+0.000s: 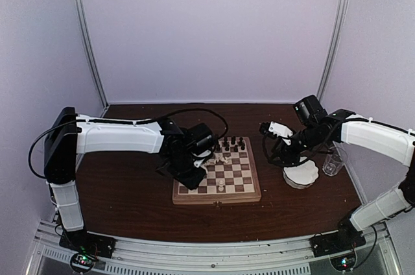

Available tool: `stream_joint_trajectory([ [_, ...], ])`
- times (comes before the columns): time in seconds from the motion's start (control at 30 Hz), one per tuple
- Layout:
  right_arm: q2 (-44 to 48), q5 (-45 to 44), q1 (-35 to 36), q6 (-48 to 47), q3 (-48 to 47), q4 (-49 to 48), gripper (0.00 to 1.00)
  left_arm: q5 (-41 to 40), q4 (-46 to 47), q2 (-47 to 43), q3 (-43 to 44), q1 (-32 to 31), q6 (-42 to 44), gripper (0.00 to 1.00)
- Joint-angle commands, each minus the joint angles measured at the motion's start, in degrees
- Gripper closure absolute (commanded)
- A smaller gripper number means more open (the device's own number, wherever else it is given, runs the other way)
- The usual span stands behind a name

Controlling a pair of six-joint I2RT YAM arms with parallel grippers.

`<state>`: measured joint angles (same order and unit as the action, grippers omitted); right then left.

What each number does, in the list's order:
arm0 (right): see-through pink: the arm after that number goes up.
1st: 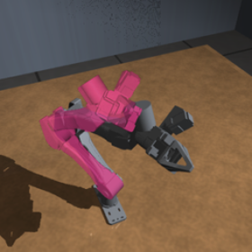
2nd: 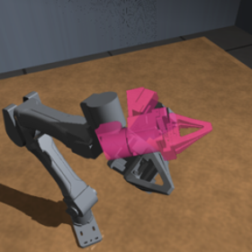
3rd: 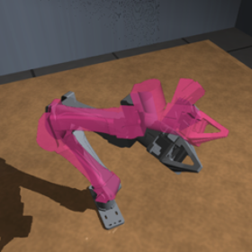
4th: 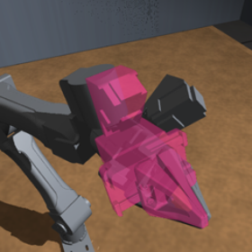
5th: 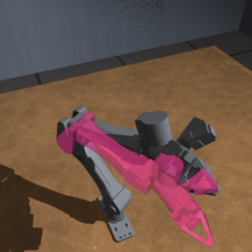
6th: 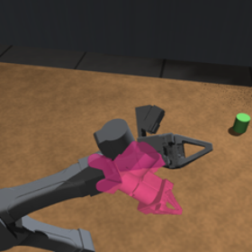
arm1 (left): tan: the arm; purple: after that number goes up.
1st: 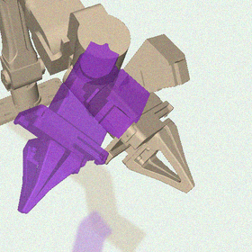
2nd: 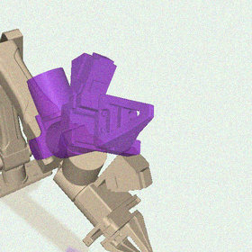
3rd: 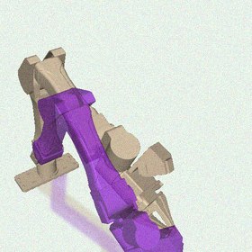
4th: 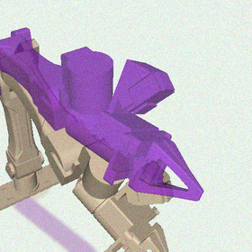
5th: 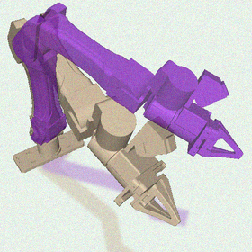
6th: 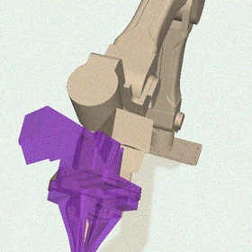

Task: Set up the chess pieces on the board
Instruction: Place the knight at b1, then pick up the pawn from the chessboard.

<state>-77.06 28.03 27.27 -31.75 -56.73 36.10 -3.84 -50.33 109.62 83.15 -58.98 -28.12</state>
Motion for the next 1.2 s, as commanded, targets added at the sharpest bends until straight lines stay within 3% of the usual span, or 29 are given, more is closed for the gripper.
stream_joint_trajectory([
  [0.0, -0.09, -0.52, -0.26, -0.16, 0.12, -0.83, 0.52, -0.32, -0.21, -2.55, 2.96, -0.28, 1.01, 0.6],
  [0.2, 0.05, -0.34, -0.2, -0.22, 0.04, -0.82, 0.52, -6.93, -1.56, -5.89, 9.31, 0.12, 5.2, 0.49],
  [0.6, 1.89, -0.7, -0.2, -1.61, -1.59, 0.34, 0.54, -6.35, 1.68, -4.88, 11.09, 6.2, 6.33, 0.54],
  [0.73, -1.51, -1.8, 1.57, -2.51, -8.49, 4.95, 0.6, -2.79, 1.37, -6.03, 11.46, 7.9, 6.32, 0.54],
  [0.9, -10.84, -2.05, 4.48, -3.49, -19.37, 11.23, 0.64, 9.36, 1.0, -8.15, 15.96, 16.59, 7.26, 0.5],
  [1.17, -28.71, -4.53, 9.56, -1.9, -38.09, 16.99, 0.69, 7.12, 7.57, -6.09, 14.78, 26.51, 10.1, 0.5],
])
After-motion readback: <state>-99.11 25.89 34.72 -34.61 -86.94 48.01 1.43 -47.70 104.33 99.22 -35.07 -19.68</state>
